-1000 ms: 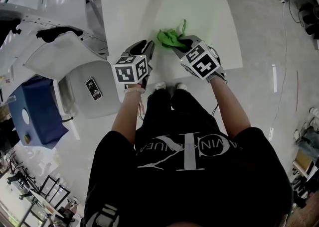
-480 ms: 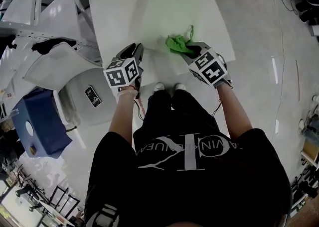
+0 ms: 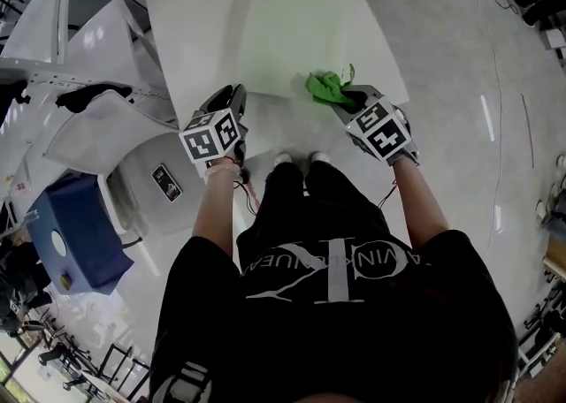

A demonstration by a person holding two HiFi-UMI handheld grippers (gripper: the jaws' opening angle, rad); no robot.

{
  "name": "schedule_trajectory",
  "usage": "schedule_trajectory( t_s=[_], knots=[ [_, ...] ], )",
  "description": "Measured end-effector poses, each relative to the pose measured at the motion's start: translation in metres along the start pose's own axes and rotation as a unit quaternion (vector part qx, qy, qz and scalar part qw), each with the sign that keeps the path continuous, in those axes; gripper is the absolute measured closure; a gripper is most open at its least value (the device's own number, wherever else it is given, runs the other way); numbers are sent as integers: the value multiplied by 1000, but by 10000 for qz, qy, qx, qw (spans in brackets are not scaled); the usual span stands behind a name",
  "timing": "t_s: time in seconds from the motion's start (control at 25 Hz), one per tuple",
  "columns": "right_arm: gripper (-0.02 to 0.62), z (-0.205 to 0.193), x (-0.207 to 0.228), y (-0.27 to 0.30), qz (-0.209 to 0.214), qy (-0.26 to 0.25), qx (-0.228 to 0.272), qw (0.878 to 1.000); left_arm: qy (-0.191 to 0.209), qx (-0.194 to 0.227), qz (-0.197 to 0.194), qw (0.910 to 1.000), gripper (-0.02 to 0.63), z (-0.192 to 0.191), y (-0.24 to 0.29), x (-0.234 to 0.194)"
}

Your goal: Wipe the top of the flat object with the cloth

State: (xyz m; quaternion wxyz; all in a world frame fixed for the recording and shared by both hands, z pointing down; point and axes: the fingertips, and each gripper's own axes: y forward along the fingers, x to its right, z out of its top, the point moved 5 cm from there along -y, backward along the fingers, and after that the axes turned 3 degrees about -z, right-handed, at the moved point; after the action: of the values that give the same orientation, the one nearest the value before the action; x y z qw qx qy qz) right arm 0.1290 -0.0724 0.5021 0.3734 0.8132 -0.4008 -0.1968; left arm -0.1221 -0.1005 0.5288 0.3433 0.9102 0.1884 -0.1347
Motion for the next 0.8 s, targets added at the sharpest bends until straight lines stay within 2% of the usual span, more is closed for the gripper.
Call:
schedule_trajectory(
  t_s=[0.32, 0.52, 0.56, 0.64, 0.8],
  knots=[
    [532, -18, 4, -5, -188, 209, -4, 9996, -20, 22, 24, 10000, 489, 0, 1, 0],
    [532, -20, 12, -14, -415, 39, -229, 9989, -145, 170, -53, 9997, 492, 2, -1, -3],
    [532, -18, 18, -18, -539, 138, -161, 9983, -139, 267, -65, 9995, 499, 5, -2, -5],
    [532, -9, 31, -27, -768, 472, 161, 9958, -57, 519, -17, 9986, 555, 13, -9, -11],
    [532, 7, 53, -36, -969, 1060, 867, 9858, 102, 938, 60, 9955, 588, 32, -24, -19]
  ],
)
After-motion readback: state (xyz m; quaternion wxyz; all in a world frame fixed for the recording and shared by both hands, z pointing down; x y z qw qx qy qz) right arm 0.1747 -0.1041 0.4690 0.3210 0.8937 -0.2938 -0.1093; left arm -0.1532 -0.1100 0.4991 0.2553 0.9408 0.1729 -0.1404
